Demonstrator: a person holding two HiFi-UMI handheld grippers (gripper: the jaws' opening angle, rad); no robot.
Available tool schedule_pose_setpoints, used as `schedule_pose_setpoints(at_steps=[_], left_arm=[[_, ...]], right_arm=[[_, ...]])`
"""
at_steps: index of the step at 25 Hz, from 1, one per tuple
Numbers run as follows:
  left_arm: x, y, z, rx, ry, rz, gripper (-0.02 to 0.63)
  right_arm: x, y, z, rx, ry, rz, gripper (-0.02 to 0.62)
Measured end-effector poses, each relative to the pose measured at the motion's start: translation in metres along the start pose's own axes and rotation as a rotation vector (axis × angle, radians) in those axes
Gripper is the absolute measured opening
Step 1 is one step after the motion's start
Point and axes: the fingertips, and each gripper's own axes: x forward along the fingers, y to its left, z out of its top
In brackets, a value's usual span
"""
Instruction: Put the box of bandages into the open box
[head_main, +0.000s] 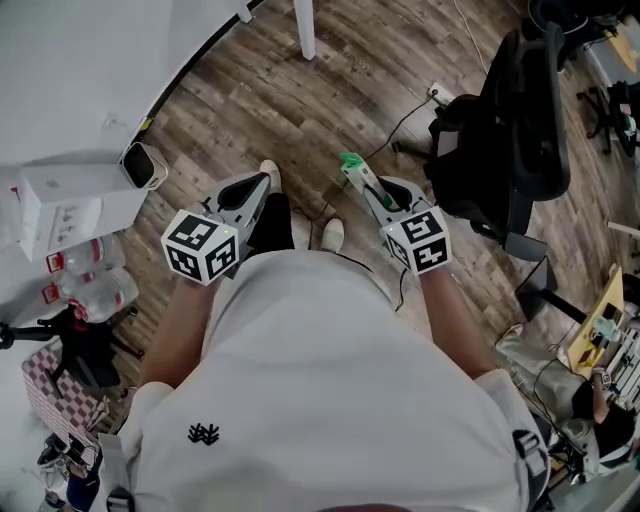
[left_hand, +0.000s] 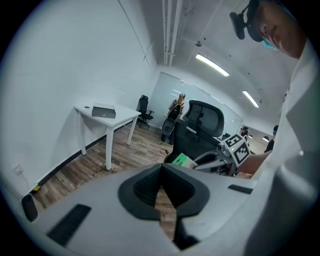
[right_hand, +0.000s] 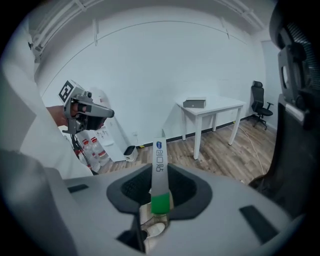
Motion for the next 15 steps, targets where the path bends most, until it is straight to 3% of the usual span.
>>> schedule_pose_setpoints(at_steps=[6, 15], left_arm=[[0.032, 0.049, 0.033, 0.008, -0.023, -0.061, 0.006], [0.046, 0.152, 0.097, 0.072, -0.027, -0.142, 0.006]], right_arm=[[0.030, -0.031, 0.047, 0.012, 0.007, -0.075, 0.092], [0.107, -0.065, 0.154, 0.000, 0.023, -0.154, 0.091]])
